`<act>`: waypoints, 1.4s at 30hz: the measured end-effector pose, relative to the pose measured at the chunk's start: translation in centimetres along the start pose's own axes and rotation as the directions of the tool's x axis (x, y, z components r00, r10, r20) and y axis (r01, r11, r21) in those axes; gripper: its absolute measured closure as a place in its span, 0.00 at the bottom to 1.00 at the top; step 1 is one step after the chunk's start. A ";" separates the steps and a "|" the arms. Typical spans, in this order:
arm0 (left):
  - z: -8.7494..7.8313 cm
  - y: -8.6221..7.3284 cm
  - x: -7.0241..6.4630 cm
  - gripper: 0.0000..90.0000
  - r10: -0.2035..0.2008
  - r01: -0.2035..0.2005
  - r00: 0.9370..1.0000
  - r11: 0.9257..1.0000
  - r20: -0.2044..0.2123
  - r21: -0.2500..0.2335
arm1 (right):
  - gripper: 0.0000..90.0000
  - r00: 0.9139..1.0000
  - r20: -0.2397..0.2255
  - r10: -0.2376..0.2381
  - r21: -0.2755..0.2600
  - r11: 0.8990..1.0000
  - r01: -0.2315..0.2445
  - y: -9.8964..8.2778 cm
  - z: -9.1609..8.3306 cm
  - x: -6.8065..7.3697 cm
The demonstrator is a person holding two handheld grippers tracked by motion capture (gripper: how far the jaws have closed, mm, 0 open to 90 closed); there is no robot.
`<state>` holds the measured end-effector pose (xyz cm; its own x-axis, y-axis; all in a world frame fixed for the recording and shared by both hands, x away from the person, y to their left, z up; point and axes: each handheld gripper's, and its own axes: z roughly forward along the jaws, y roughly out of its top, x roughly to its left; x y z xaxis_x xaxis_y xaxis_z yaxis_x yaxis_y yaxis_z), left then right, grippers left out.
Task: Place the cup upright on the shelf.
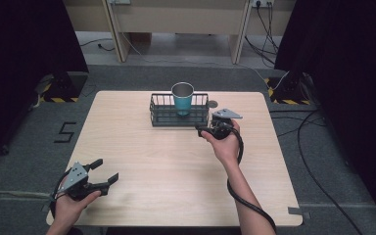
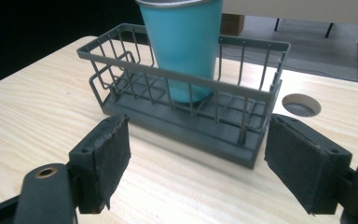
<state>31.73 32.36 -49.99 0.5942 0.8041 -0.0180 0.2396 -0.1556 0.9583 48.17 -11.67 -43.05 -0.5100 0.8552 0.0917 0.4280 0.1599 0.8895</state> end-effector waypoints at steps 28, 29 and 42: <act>0.0 0.0 0.0 0.17 -0.001 0.001 1.000 1.000 -0.006 0.006 | 0.26 0.999 0.036 -0.002 0.020 1.000 0.002 -4.1 -5.3 -1.8; 0.0 0.0 0.0 0.17 -0.001 0.001 1.000 1.000 -0.007 0.006 | 0.27 0.999 0.039 0.001 0.018 1.000 -0.001 -4.4 -5.5 -1.9; 0.0 0.0 0.0 0.17 -0.002 0.002 1.000 1.000 -0.010 0.007 | 0.27 0.997 0.063 0.034 0.011 0.999 -0.034 -7.0 -7.7 -2.7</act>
<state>31.71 32.38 -50.01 0.5860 0.8101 -0.0172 0.2461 -0.1578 0.9563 40.78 -18.93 -46.08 -0.4471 0.8896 0.0930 0.4534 0.1358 0.8809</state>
